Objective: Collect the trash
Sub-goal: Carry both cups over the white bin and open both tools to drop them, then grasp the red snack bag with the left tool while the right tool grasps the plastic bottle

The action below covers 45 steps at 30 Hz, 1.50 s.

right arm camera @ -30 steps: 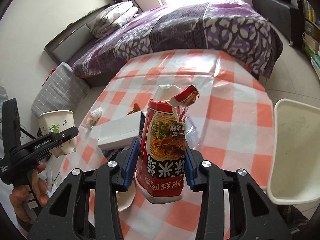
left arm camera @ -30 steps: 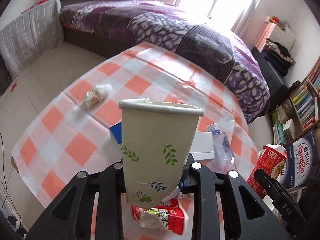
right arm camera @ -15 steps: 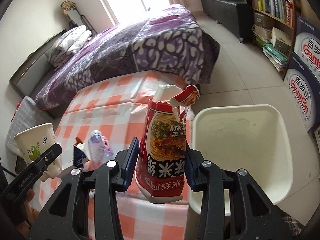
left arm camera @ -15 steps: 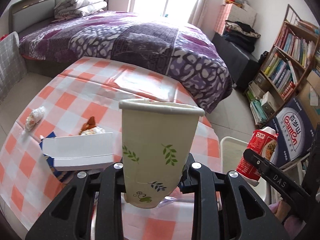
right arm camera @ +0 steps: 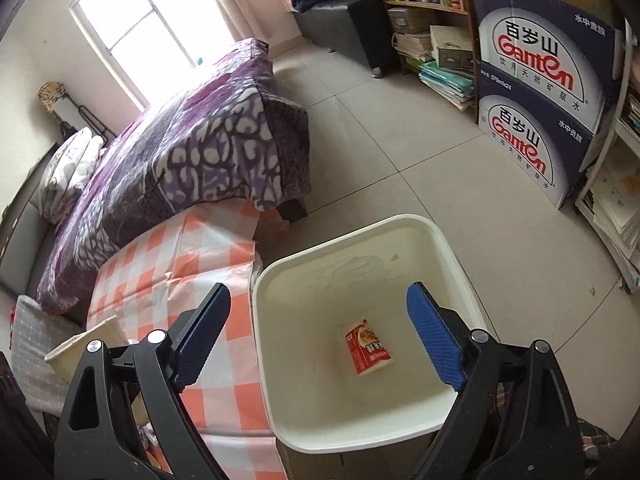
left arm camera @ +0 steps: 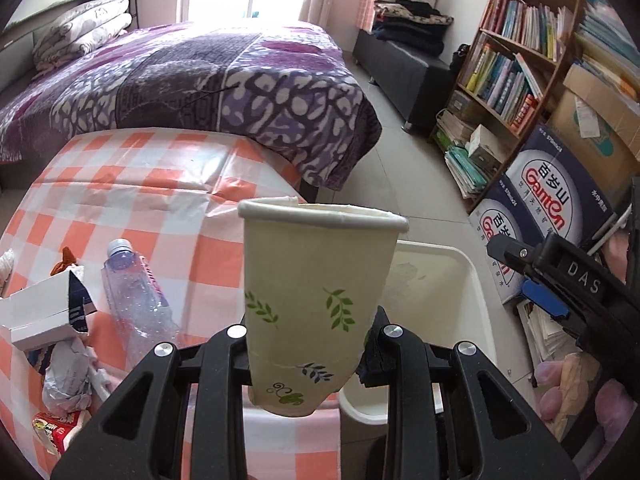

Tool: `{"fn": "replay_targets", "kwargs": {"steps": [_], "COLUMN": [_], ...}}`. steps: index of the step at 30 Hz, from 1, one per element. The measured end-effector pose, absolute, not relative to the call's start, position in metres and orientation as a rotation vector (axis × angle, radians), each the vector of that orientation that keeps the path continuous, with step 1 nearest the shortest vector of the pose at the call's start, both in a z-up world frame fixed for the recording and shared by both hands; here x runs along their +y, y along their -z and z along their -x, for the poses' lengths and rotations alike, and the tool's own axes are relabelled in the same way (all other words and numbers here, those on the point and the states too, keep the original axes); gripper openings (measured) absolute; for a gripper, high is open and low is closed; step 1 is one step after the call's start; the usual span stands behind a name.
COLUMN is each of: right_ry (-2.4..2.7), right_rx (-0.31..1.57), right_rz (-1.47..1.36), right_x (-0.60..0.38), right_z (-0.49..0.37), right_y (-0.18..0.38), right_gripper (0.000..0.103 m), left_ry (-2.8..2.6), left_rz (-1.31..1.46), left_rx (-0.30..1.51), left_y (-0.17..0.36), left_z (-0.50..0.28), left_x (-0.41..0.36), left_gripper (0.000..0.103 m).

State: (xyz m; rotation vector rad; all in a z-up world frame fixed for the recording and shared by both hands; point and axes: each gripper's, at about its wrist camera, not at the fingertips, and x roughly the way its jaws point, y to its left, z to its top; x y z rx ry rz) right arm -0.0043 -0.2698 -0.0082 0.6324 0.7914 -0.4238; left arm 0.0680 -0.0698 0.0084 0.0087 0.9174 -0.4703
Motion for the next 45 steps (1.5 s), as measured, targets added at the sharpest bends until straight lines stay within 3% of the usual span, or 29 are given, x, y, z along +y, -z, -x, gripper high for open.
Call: {"fn": "replay_targets", "kwargs": {"steps": [12, 13, 15, 16, 31, 45], "right_ry": [0.509, 0.516, 0.527, 0.53, 0.523, 0.452], "right_rx": [0.746, 0.743, 0.74, 0.739, 0.762, 0.829], "right_rz": [-0.734, -0.739, -0.752, -0.758, -0.636, -0.445], "right_x": [-0.319, -0.322, -0.328, -0.331, -0.305, -0.237], "right_z": [0.032, 0.034, 0.036, 0.037, 0.022, -0.013], "right_y": [0.01, 0.01, 0.01, 0.01, 0.007, 0.014], "right_gripper": [0.091, 0.092, 0.093, 0.093, 0.096, 0.096], "left_ry": [0.573, 0.581, 0.59, 0.589, 0.439, 0.23], "left_rz": [-0.046, -0.047, -0.041, -0.028, -0.129, -0.215], "left_rx": [0.953, 0.957, 0.957, 0.945, 0.881, 0.991], "left_y": [-0.003, -0.003, -0.003, -0.005, -0.009, 0.02], "left_z": [-0.054, -0.053, -0.052, -0.051, -0.053, -0.065], "left_x": [-0.133, -0.136, -0.142, -0.142, -0.12, -0.038], "left_gripper": [0.032, 0.037, 0.073, 0.076, 0.083, 0.083]}}
